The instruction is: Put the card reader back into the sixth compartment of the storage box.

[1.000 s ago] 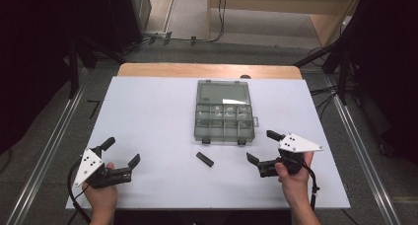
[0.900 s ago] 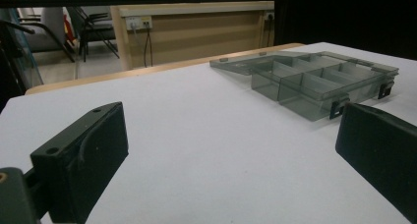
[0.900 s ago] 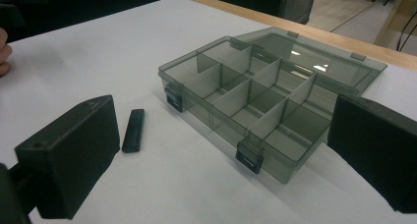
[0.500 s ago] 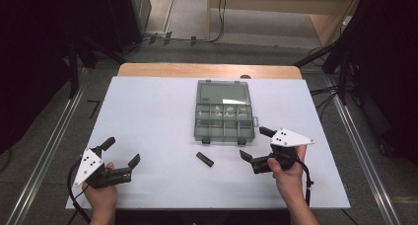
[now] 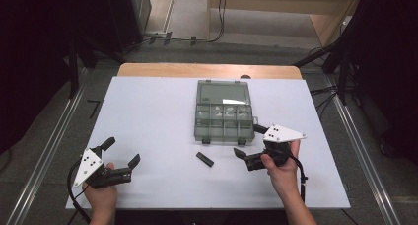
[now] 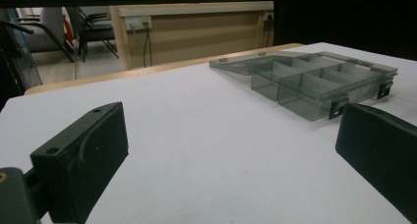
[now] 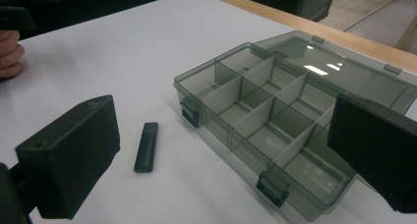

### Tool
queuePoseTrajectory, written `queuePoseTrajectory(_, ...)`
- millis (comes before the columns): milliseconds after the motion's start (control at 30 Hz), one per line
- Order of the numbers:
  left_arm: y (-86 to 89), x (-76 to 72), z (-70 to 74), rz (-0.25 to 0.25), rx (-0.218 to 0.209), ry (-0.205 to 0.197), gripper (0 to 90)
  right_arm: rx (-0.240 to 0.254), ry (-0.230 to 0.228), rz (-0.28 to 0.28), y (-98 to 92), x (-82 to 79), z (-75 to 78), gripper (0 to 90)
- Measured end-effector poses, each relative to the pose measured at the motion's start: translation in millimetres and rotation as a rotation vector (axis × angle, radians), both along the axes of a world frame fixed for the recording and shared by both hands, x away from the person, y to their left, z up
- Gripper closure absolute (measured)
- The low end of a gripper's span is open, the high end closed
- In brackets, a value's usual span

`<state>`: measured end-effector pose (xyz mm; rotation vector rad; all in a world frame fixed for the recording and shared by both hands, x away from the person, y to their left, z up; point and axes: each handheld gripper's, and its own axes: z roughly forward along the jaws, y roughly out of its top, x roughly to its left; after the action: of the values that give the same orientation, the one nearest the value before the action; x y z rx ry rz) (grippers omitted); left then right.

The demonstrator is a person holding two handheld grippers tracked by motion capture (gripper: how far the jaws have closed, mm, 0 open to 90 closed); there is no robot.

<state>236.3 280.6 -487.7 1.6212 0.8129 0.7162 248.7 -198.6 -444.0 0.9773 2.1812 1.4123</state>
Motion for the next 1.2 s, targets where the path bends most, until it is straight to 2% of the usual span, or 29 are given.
queuePoseTrajectory(1200,0.2,0.2,0.0,-0.001,-0.001,0.0,0.0,-0.033,0.033,0.078,40.7,18.3,3.6,0.0)
